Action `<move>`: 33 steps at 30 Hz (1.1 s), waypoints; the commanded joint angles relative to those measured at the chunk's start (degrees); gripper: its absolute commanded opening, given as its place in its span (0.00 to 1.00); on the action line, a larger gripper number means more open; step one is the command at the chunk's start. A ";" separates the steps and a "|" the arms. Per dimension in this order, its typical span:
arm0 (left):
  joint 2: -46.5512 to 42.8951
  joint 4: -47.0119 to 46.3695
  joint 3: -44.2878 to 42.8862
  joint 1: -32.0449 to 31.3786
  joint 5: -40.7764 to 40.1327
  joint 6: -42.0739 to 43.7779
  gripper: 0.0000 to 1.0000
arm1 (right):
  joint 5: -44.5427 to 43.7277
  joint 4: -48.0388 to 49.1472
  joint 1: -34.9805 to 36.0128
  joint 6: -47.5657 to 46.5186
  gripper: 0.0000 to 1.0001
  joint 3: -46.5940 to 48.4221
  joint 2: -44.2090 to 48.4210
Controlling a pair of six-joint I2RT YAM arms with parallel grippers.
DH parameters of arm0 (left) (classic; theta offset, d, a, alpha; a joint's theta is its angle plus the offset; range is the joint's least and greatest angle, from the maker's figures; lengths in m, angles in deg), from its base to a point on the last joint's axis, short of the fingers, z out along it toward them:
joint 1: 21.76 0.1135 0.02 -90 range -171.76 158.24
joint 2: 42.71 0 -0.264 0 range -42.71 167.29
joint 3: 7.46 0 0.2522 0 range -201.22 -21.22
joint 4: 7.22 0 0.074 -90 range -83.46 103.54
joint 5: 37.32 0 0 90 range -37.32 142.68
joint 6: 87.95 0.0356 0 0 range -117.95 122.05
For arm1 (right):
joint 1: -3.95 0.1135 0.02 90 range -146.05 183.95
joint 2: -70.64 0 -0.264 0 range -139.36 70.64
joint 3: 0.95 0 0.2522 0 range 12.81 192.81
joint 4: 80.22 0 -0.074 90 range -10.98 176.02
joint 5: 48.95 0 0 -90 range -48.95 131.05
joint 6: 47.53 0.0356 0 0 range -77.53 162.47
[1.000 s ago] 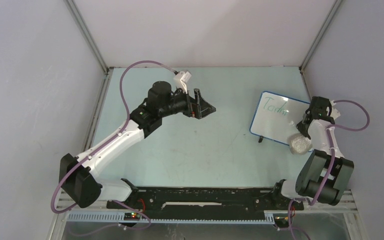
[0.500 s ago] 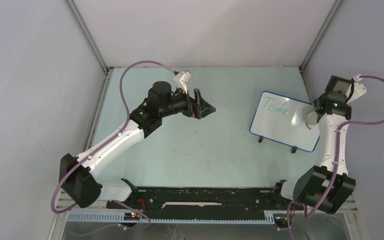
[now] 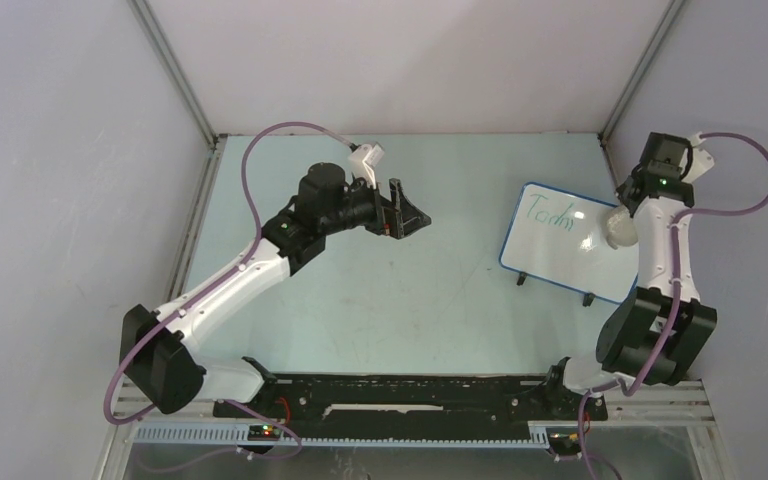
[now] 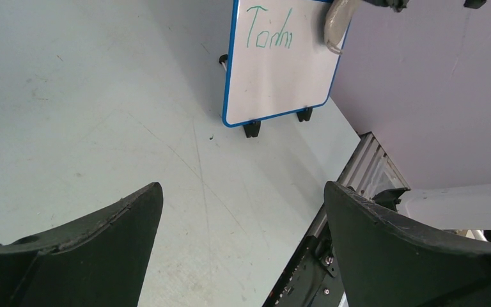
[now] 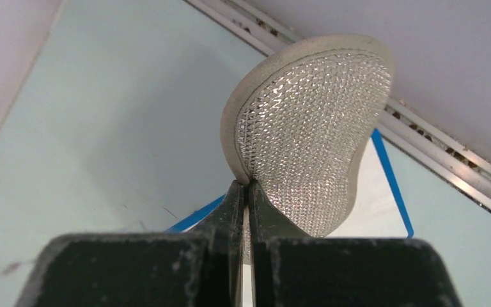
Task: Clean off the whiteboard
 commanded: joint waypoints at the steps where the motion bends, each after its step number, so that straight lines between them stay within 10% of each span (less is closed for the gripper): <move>1: -0.57 -0.60 -0.18 -0.34 -0.14 0.97 0.98 | -0.13 -0.08 2.15 0.88 0.00 -3.78 -1.11; 14: -0.91 -1.16 -0.05 -0.30 0.70 0.28 0.98 | 3.78 1.53 2.17 1.34 0.00 -25.22 5.30; 23: -0.64 -2.01 0.01 -0.34 2.50 -1.24 0.98 | 8.17 3.03 0.75 -0.99 0.00 -23.60 17.80; 33: 0.12 -2.37 -0.03 0.48 3.22 -1.72 0.99 | 4.40 3.38 14.34 1.95 0.00 -8.53 5.82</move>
